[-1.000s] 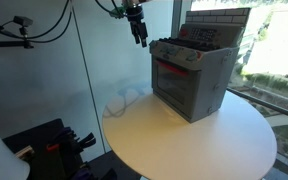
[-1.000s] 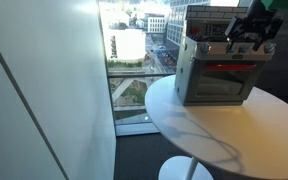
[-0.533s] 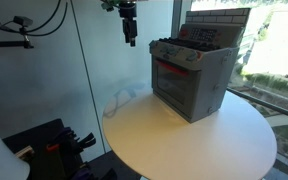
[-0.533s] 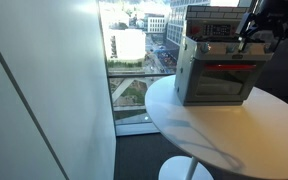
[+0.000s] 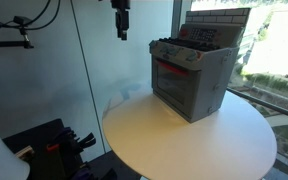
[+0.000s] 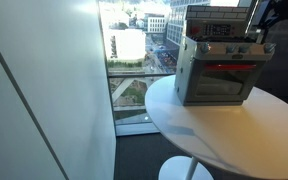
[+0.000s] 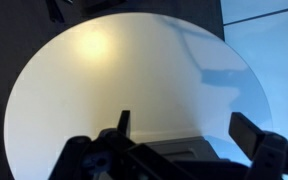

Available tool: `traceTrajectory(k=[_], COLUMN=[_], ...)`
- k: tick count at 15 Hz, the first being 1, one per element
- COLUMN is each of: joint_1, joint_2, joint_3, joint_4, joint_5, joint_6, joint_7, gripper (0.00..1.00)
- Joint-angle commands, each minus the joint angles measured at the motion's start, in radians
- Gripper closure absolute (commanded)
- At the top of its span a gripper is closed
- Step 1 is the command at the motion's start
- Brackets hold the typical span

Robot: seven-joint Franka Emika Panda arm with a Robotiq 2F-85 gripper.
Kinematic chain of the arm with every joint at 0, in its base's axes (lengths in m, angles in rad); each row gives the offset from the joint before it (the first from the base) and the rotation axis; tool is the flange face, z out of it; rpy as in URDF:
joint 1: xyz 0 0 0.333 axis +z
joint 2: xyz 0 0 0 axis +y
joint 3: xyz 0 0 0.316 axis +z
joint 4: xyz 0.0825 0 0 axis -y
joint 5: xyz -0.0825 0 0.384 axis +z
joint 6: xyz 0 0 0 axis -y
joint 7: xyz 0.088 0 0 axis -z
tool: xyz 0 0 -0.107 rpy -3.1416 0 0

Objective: Turn the left knob anticlockwise

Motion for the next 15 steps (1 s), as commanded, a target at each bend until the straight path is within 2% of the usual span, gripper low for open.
traceTrajectory(k=[1, 15], joint_1=[-0.032, -0.142], joint_2=[-0.088, -0.371], joint_3=[0.020, 0.014], joint_4=[-0.052, -0.250], joint_5=[0.016, 0.013], joint_6=[-0.036, -0.052], joint_7=[0.029, 0.017], gripper=[0.00, 0.00])
